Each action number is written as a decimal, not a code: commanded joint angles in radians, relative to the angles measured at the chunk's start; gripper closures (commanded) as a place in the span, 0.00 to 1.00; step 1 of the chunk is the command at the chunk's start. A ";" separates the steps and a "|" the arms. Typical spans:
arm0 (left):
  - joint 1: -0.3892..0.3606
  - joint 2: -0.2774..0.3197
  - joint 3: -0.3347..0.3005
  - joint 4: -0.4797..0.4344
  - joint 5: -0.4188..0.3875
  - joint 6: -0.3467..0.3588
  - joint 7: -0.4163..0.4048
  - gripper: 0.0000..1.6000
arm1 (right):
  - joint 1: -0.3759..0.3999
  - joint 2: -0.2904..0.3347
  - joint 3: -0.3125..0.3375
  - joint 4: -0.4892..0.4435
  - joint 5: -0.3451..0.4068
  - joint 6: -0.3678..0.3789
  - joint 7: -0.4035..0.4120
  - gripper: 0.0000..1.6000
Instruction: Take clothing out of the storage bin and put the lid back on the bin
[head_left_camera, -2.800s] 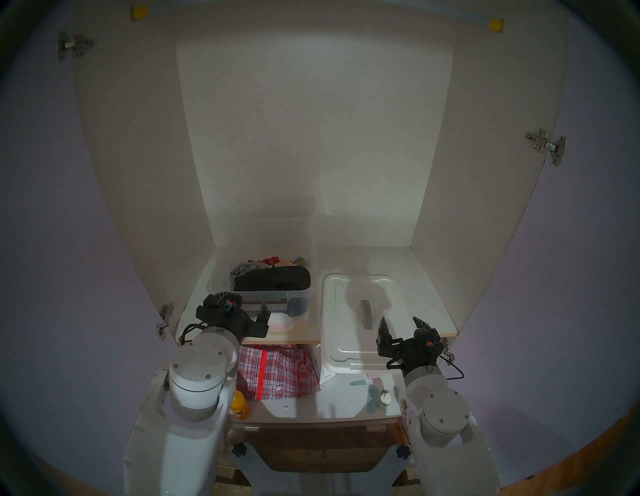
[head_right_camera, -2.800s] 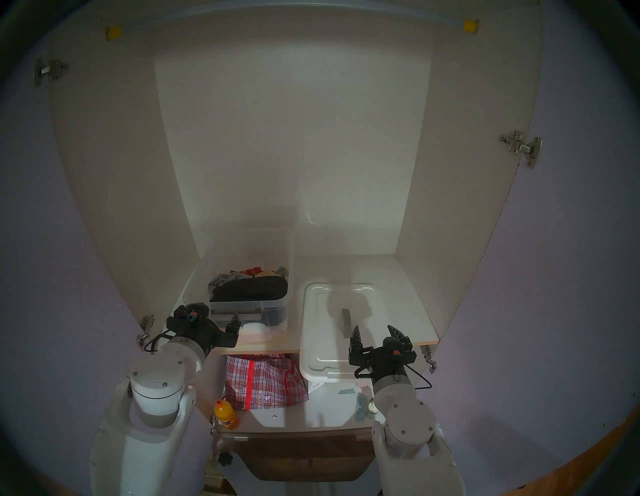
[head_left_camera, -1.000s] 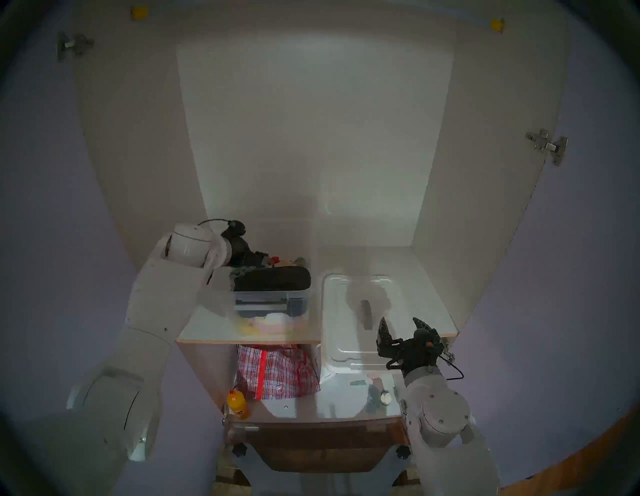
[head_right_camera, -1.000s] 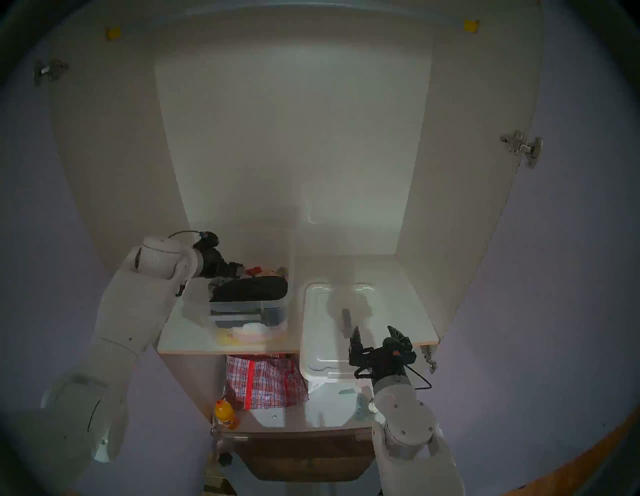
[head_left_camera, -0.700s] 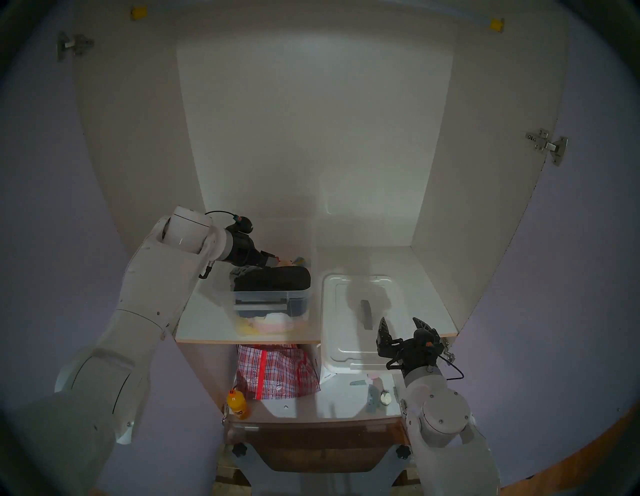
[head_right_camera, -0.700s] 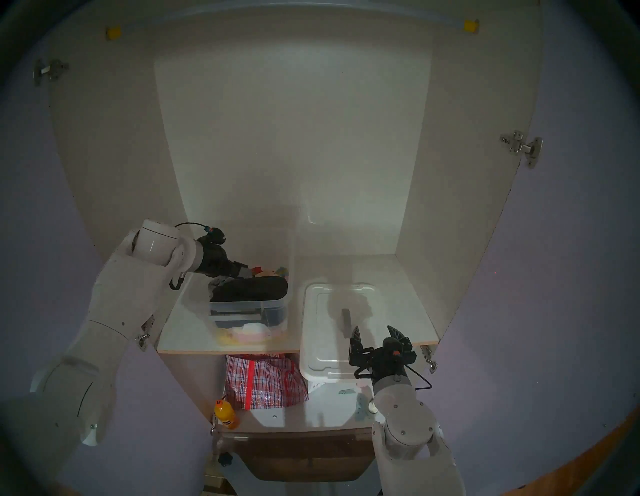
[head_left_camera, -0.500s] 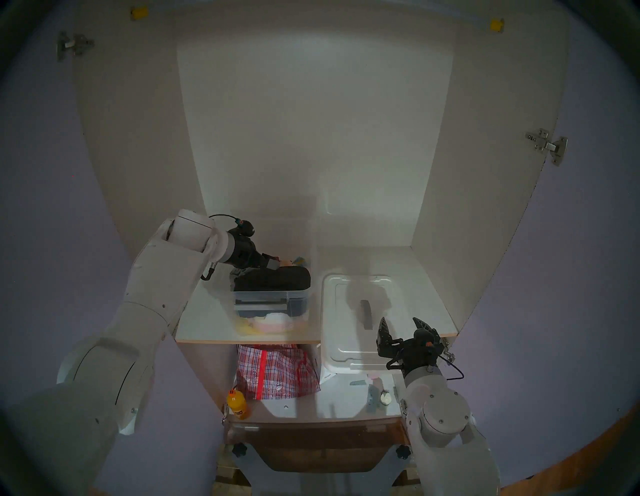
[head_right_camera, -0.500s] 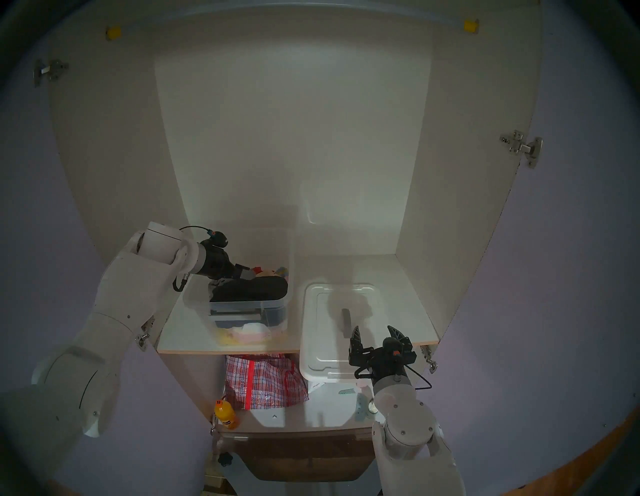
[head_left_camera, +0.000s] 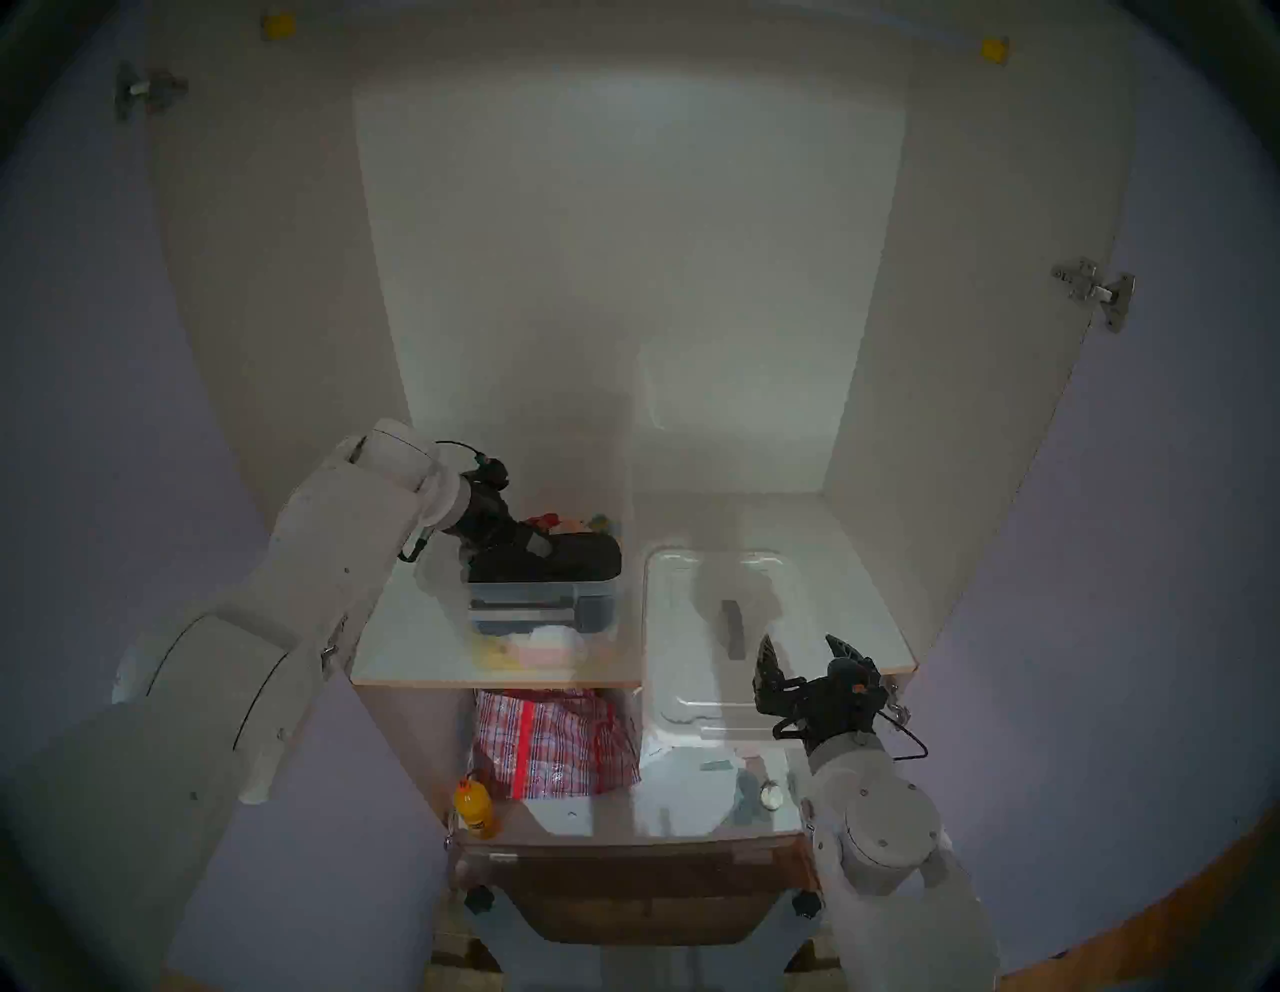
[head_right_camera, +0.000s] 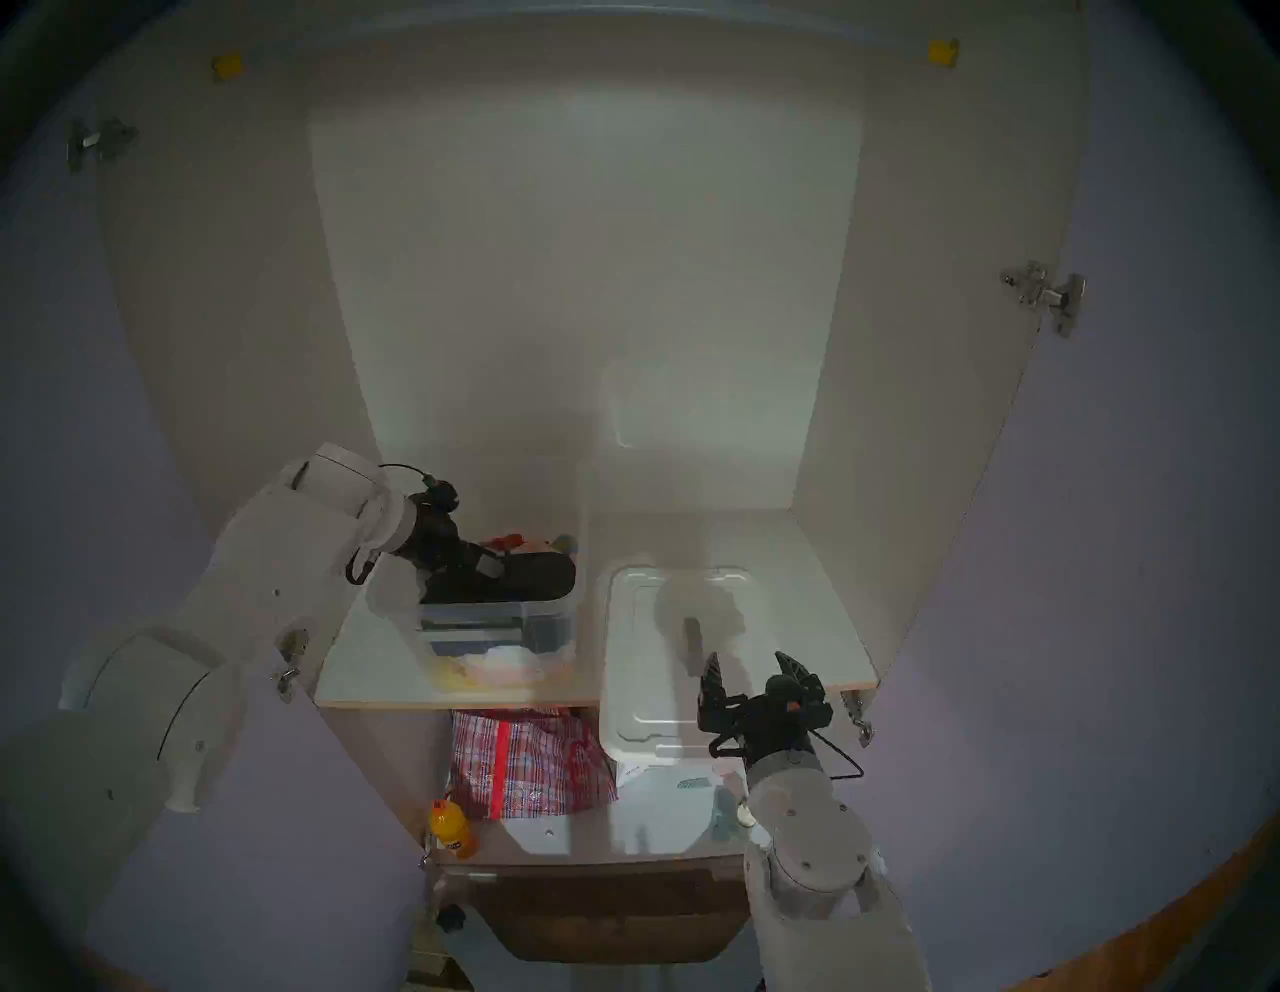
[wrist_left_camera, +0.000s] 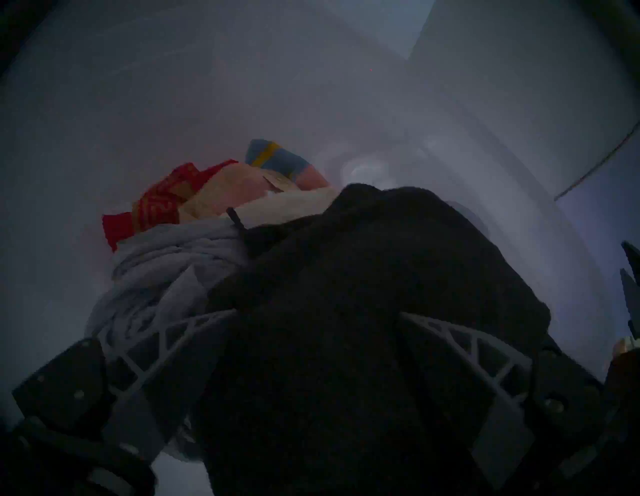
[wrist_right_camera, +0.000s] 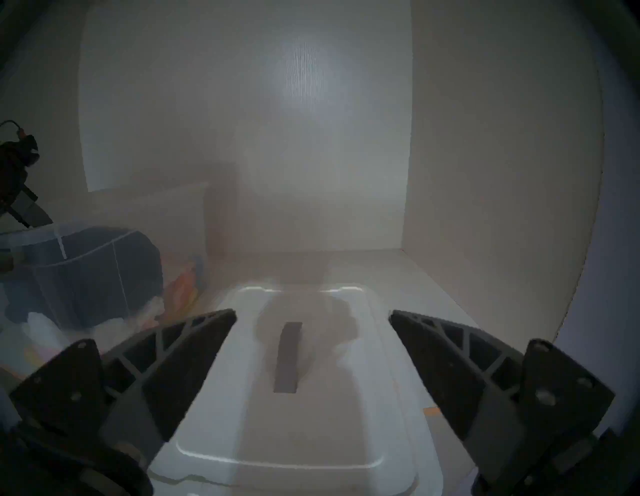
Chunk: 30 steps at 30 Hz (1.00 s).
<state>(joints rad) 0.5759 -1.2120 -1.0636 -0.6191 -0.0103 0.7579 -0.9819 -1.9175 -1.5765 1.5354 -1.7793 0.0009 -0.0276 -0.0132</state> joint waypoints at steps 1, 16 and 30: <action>-0.040 -0.023 0.009 0.021 -0.018 -0.052 -0.063 0.00 | 0.008 -0.002 0.000 -0.026 0.002 -0.003 0.000 0.00; -0.090 -0.054 0.023 0.201 -0.036 -0.187 -0.214 0.00 | 0.008 -0.002 0.000 -0.026 0.002 -0.003 0.000 0.00; -0.180 -0.093 0.044 0.311 -0.004 -0.312 -0.031 1.00 | 0.009 -0.002 0.000 -0.024 0.002 -0.004 0.000 0.00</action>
<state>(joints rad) 0.4350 -1.2864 -1.0163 -0.2658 -0.0184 0.4811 -1.0600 -1.9174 -1.5765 1.5354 -1.7792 0.0008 -0.0277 -0.0133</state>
